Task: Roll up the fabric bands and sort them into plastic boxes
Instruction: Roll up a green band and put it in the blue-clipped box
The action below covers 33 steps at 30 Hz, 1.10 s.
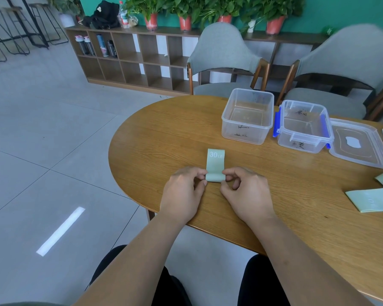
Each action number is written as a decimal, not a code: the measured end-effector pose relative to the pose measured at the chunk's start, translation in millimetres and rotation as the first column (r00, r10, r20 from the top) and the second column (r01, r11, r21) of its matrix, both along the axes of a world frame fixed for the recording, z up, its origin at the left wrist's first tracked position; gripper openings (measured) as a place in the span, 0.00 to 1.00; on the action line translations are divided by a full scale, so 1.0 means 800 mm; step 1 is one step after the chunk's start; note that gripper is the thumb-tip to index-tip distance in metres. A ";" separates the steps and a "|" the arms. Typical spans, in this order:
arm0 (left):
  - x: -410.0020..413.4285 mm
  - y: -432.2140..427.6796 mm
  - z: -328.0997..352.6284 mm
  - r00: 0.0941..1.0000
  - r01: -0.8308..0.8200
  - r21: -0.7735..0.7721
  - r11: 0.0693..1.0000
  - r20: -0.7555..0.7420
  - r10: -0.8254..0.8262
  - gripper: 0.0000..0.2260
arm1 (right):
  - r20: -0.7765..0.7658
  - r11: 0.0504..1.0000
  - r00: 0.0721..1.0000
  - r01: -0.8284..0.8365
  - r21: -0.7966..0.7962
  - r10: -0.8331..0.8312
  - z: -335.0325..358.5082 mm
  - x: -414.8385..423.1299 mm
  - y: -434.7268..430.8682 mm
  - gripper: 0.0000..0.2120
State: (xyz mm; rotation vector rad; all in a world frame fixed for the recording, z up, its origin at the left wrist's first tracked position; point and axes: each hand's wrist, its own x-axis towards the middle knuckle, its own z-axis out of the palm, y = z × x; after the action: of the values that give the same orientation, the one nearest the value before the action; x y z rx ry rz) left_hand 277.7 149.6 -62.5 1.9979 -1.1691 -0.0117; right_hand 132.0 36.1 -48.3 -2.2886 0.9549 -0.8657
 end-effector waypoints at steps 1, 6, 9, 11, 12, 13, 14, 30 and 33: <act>0.000 0.000 -0.001 1.000 0.002 -0.002 1.000 0.005 -0.002 0.12 | 0.003 1.000 1.000 -0.004 0.009 0.004 0.000 -0.001 0.000 0.12; 0.000 0.002 -0.001 1.000 0.022 -0.014 1.000 0.015 -0.022 0.11 | 0.025 0.995 1.000 0.012 0.096 -0.014 0.004 -0.001 0.000 0.15; -0.001 0.003 0.001 1.000 0.028 -0.021 0.999 0.014 -0.028 0.11 | 0.030 0.991 0.999 0.009 0.133 -0.013 0.007 -0.003 0.000 0.14; -0.002 0.003 0.002 1.000 0.026 -0.022 0.999 0.002 -0.026 0.11 | 0.036 0.990 0.999 0.006 0.139 -0.011 0.008 -0.004 0.001 0.12; -0.002 0.003 0.003 1.000 0.024 -0.027 0.999 -0.015 -0.024 0.11 | 0.038 0.990 0.999 0.006 0.138 -0.012 0.008 -0.004 0.001 0.12; -0.003 0.003 0.004 0.999 0.020 -0.032 0.999 -0.037 -0.021 0.11 | 0.038 0.991 0.999 0.007 0.136 -0.013 0.008 -0.004 0.001 0.11; -0.003 0.004 0.004 0.998 0.016 -0.032 0.999 -0.059 -0.018 0.11 | 0.036 0.991 0.999 0.009 0.131 -0.014 0.008 -0.004 0.001 0.11; -0.003 0.002 0.008 0.998 0.022 0.027 0.999 -0.054 -0.020 0.11 | -0.004 0.999 1.000 0.028 -0.021 -0.028 -0.005 0.002 -0.002 0.11; -0.004 0.003 0.009 0.997 0.024 0.023 0.999 -0.072 -0.022 0.11 | -0.008 1.000 1.000 0.027 -0.010 -0.027 -0.003 0.001 -0.001 0.11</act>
State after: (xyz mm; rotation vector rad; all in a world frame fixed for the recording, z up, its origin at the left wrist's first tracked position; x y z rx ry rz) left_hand 274.9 152.4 -55.1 1.9887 -1.1512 -0.1085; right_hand 132.8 34.9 -50.4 -2.2940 0.9897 -0.8744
